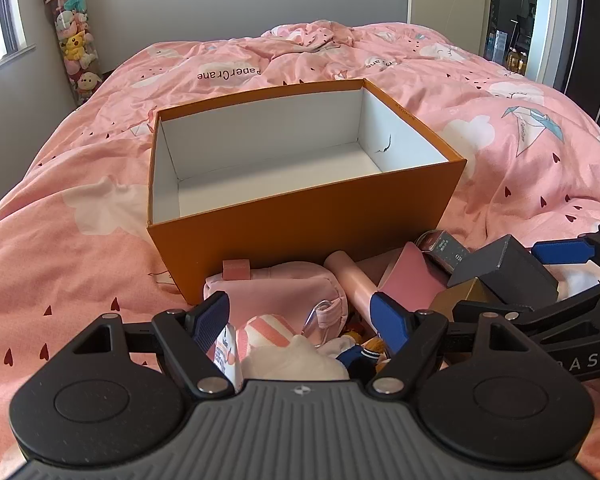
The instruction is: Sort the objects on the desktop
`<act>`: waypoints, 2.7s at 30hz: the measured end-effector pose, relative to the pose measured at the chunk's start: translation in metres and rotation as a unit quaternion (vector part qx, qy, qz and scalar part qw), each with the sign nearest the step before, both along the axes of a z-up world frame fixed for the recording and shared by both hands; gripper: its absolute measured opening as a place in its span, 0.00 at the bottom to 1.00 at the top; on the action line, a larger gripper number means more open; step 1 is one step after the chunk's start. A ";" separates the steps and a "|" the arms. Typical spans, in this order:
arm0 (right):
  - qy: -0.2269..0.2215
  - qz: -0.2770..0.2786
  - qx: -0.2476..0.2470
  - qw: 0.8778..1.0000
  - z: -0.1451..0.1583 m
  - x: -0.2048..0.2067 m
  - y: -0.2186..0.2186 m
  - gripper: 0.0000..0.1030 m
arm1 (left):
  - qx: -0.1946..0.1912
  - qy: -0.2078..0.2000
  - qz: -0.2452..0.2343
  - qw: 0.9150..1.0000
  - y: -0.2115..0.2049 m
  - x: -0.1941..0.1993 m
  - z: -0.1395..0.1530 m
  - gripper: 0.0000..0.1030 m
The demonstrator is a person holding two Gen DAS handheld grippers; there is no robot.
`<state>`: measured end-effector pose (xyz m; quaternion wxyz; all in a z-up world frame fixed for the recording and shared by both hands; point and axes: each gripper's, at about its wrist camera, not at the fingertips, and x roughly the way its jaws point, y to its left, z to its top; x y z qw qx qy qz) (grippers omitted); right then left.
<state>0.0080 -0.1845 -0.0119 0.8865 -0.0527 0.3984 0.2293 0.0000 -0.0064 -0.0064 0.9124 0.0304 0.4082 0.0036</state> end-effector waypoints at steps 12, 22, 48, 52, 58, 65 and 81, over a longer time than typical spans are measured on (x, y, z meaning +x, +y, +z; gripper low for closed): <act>-0.010 0.022 -0.038 0.999 -0.005 -0.004 0.012 0.99 | -0.003 0.000 -0.004 1.000 -0.001 -0.001 0.000 0.89; -0.008 0.024 -0.040 0.999 -0.005 -0.003 0.012 0.99 | -0.003 0.000 -0.004 1.000 -0.002 -0.001 0.000 0.89; -0.007 0.026 -0.045 0.999 -0.009 -0.003 0.013 0.99 | -0.001 0.000 -0.005 1.000 -0.002 -0.001 0.000 0.89; -0.004 0.026 -0.037 0.999 -0.009 -0.003 0.011 0.99 | -0.005 -0.005 -0.013 1.000 0.000 -0.002 0.003 0.88; 0.008 0.028 -0.027 0.999 -0.005 0.001 0.003 0.93 | -0.018 0.001 -0.038 0.999 0.003 -0.005 0.014 0.78; 0.018 0.057 -0.064 0.996 0.002 0.003 0.000 0.76 | -0.067 0.027 -0.090 0.993 -0.002 0.000 0.023 0.65; 0.012 0.088 -0.129 0.988 0.001 0.016 0.000 0.39 | -0.153 0.146 -0.118 0.970 -0.030 0.036 -0.008 0.63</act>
